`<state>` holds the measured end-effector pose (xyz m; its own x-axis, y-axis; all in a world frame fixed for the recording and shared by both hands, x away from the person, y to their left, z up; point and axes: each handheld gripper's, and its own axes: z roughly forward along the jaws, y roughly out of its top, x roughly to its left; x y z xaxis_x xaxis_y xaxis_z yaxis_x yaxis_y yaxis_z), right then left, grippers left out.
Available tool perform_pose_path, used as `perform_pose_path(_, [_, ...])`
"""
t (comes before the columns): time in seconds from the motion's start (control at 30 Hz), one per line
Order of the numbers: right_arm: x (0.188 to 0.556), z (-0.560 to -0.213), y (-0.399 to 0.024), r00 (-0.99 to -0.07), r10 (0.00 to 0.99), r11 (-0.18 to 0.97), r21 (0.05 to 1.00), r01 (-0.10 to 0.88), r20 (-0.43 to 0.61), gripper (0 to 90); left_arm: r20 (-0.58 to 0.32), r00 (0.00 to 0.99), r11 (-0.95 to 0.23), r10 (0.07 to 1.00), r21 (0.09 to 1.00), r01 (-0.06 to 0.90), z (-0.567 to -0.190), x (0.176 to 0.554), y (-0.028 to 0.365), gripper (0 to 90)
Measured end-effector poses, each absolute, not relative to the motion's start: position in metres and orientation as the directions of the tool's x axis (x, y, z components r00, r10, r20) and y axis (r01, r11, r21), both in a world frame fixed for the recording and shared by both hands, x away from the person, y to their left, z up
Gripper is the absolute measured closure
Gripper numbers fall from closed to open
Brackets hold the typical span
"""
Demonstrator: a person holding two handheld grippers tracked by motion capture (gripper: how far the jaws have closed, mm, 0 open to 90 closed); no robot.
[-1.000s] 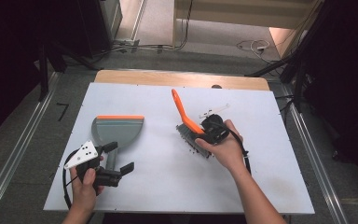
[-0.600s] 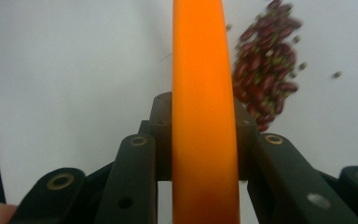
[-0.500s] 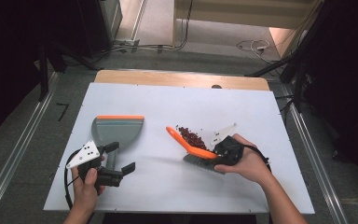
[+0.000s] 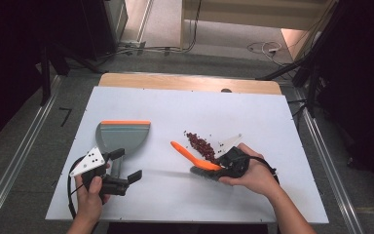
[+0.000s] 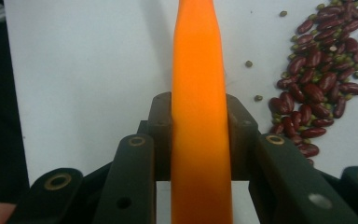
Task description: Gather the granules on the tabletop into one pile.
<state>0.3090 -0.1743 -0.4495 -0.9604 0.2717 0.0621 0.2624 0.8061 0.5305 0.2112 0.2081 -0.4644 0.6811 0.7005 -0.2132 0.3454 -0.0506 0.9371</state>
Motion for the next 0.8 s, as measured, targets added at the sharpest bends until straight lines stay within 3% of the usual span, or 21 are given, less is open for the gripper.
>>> perform_pose_path(0.13, [0.304, -0.448, -0.169, -0.983, 0.159, 0.816, 0.548, 0.184, 0.094, 68.5, -0.215, 0.680, -0.049, 0.702, 0.937, 0.346, -0.465, 0.211, 0.208, 0.7])
perform_pose_path(0.2, [0.302, -0.450, -0.164, -0.992, 0.112, 0.838, 0.532, 0.127, 0.060, 68.5, -0.217, 0.680, -0.049, 0.700, 0.936, 0.349, -0.465, 0.212, 0.208, 0.7])
perform_pose_path(0.8, [0.368, -0.452, -0.169, -0.990, 0.137, 0.816, 0.563, 0.126, 0.023, 68.9, -0.217, 0.682, -0.051, 0.698, 0.936, 0.350, -0.466, 0.212, 0.207, 0.7])
